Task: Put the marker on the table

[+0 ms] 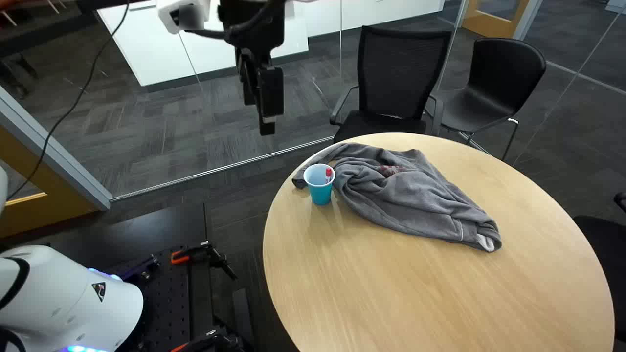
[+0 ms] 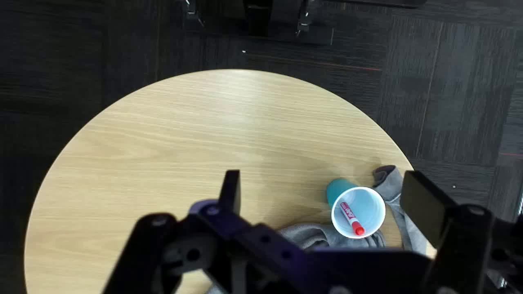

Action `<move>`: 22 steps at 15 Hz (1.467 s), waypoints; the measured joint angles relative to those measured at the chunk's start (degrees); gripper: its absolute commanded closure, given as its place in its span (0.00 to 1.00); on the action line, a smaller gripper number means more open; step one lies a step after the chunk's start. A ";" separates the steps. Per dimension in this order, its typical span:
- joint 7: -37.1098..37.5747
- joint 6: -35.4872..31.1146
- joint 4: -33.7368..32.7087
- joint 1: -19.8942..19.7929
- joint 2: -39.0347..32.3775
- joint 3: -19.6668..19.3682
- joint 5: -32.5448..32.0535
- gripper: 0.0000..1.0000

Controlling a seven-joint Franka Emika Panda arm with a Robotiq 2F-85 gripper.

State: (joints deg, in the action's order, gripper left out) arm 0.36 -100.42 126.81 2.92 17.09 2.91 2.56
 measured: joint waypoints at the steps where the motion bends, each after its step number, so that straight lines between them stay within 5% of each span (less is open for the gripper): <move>1: 0.00 0.00 0.00 0.00 0.00 0.00 0.00 0.00; 10: 0.00 -1.44 0.03 0.03 -0.21 0.28 -0.04 0.00; 22: 6.55 -27.68 0.02 3.10 -13.56 4.82 3.91 0.00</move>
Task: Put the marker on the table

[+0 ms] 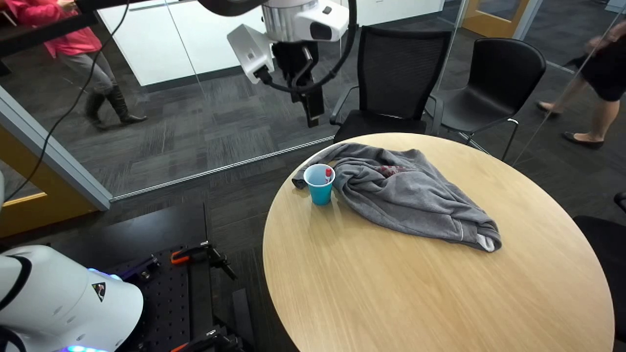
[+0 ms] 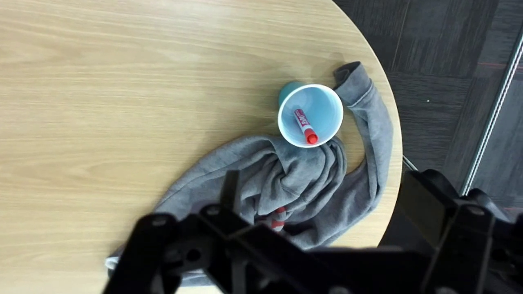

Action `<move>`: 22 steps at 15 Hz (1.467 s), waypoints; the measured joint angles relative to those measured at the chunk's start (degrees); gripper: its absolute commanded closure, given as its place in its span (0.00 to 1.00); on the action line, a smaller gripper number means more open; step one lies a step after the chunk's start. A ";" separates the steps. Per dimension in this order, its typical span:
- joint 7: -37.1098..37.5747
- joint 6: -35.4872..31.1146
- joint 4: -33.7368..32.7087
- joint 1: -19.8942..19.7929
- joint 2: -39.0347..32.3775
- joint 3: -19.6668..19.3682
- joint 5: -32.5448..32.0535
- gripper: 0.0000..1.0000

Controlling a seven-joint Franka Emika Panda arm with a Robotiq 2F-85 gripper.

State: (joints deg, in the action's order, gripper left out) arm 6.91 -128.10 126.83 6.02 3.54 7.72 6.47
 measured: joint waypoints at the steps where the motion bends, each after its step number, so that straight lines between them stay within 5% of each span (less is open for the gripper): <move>1: 0.15 -1.23 -0.27 0.29 -1.39 0.23 0.60 0.00; 16: 2.63 -9.26 -11.81 3.89 -23.78 0.70 -3.09 0.00; 22: 2.63 -8.81 -13.22 4.33 -25.54 0.63 -3.54 0.00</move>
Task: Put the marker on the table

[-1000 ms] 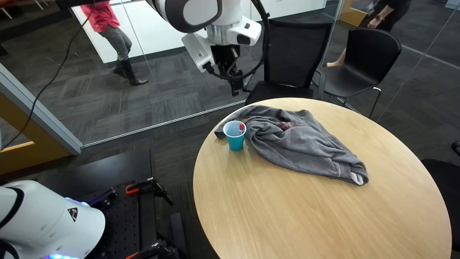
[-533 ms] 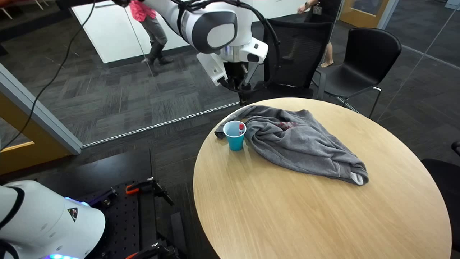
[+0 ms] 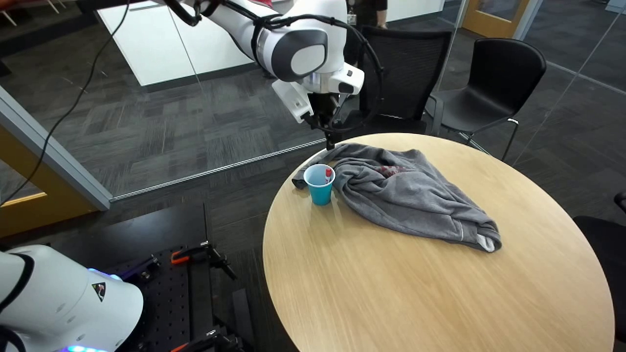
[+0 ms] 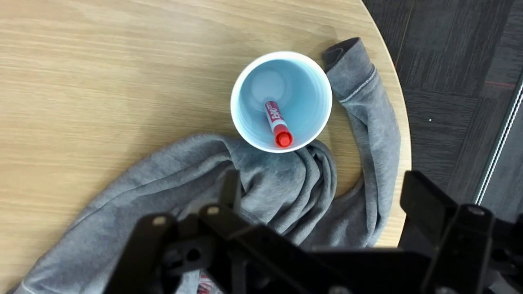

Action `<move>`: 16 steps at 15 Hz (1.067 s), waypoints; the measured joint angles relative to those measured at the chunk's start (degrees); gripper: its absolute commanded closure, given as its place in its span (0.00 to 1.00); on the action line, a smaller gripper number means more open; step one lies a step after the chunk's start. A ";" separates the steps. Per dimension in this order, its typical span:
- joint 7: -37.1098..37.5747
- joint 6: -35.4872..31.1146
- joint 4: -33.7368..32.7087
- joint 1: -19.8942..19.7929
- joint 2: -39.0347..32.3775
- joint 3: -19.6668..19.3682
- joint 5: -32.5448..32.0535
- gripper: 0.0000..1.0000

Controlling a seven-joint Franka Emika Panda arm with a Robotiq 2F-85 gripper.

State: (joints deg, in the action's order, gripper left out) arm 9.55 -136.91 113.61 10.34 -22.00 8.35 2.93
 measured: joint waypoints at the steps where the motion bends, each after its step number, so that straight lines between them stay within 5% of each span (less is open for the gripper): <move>1: -0.04 0.01 0.00 0.00 -0.01 0.00 0.01 0.00; 6: 0.03 -1.33 0.56 0.30 -0.95 -0.09 -0.07 0.00; 16: 4.09 -15.67 6.47 1.99 -4.64 -1.71 -0.20 0.02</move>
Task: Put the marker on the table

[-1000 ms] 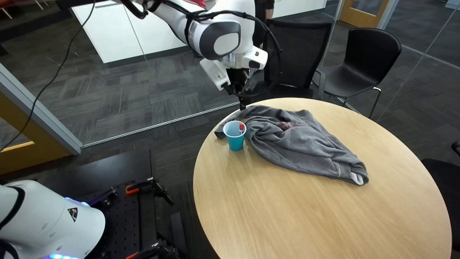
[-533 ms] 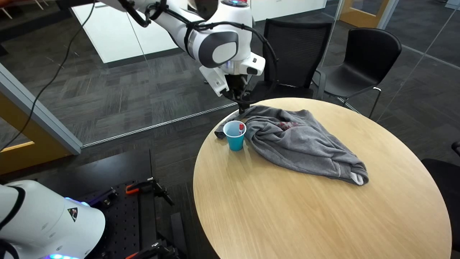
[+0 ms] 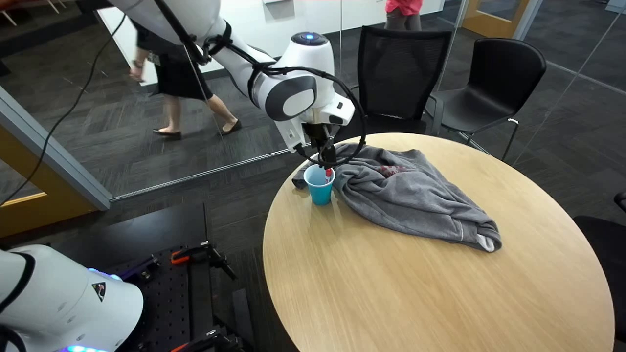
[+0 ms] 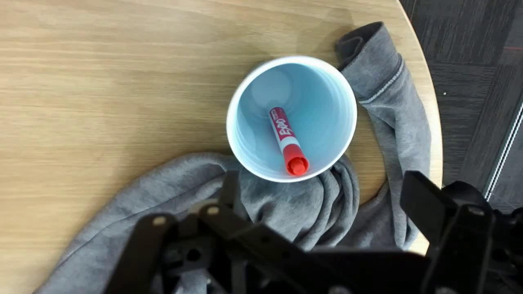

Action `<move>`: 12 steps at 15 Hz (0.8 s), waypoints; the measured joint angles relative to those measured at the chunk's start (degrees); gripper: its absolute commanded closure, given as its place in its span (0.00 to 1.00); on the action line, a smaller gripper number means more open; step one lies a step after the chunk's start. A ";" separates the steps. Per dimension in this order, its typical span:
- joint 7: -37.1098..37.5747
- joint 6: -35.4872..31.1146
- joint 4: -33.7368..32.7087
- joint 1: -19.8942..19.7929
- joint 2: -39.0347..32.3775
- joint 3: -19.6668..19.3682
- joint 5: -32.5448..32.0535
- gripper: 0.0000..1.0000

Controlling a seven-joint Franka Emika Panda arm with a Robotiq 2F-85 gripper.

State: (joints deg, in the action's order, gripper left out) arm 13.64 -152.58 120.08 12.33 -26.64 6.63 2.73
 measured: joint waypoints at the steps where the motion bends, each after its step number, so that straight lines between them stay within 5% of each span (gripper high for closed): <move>1: 0.30 -0.35 0.08 0.32 -0.45 -0.42 0.00 0.12; 2: 0.36 -0.55 0.11 0.52 -0.87 -0.70 0.00 0.13; 3: 0.37 -0.61 0.12 0.68 -1.26 -0.88 0.00 0.29; 7: 0.39 -0.65 0.12 1.47 -2.32 -1.48 0.00 0.52; 10: 0.39 -0.65 0.12 2.02 -2.74 -1.57 0.00 0.59; 12: 0.40 -0.65 0.11 2.24 -2.95 -1.57 0.00 0.54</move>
State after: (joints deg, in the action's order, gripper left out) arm 14.03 -153.23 120.20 14.57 -29.59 5.06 2.73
